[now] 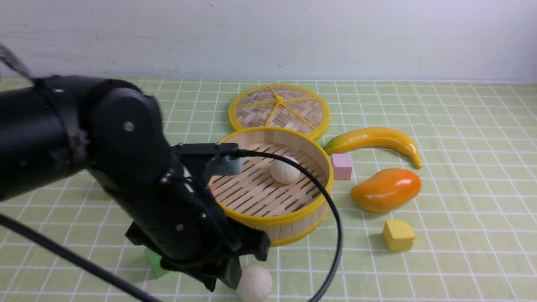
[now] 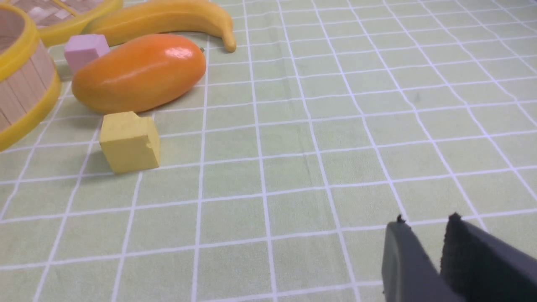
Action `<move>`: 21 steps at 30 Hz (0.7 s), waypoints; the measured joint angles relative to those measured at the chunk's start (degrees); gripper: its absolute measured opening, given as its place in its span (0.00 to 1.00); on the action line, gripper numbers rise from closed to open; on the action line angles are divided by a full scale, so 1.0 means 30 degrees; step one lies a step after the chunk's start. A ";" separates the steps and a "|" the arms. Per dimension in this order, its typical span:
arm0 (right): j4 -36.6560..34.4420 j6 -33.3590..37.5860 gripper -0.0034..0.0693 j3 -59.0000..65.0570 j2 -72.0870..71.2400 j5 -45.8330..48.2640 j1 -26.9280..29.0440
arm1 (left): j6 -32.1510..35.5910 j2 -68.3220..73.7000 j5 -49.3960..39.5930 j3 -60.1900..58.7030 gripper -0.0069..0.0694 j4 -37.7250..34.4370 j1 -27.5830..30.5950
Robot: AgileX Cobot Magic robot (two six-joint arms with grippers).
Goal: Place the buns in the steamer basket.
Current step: Use the left arm to grab a steamed stuffed bun
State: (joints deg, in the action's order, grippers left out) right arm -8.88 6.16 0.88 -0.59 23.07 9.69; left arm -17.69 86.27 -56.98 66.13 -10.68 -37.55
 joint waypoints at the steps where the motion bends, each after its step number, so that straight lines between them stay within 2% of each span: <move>1: 0.0000 0.0000 0.26 0.0000 0.0000 0.0000 0.0000 | -0.0905 0.0666 0.0064 0.0565 0.40 0.0910 -0.0568; 4: 0.0000 0.0000 0.26 0.0000 0.0000 0.0000 0.0000 | -0.1951 0.2170 0.0162 0.1695 0.41 0.2007 -0.1302; 11: 0.0000 0.0000 0.28 0.0000 0.0000 0.0000 0.0000 | -0.2428 0.5371 -0.0602 0.4254 0.47 0.2952 -0.1516; 21: 0.0000 0.0000 0.29 0.0000 0.0000 0.0000 0.0000 | -0.2449 0.7101 -0.0080 0.4591 0.47 0.4494 -0.1516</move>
State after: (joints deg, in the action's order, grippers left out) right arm -8.88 6.16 0.88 -0.59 23.07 9.69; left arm -25.03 107.57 -57.22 79.91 2.80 -42.10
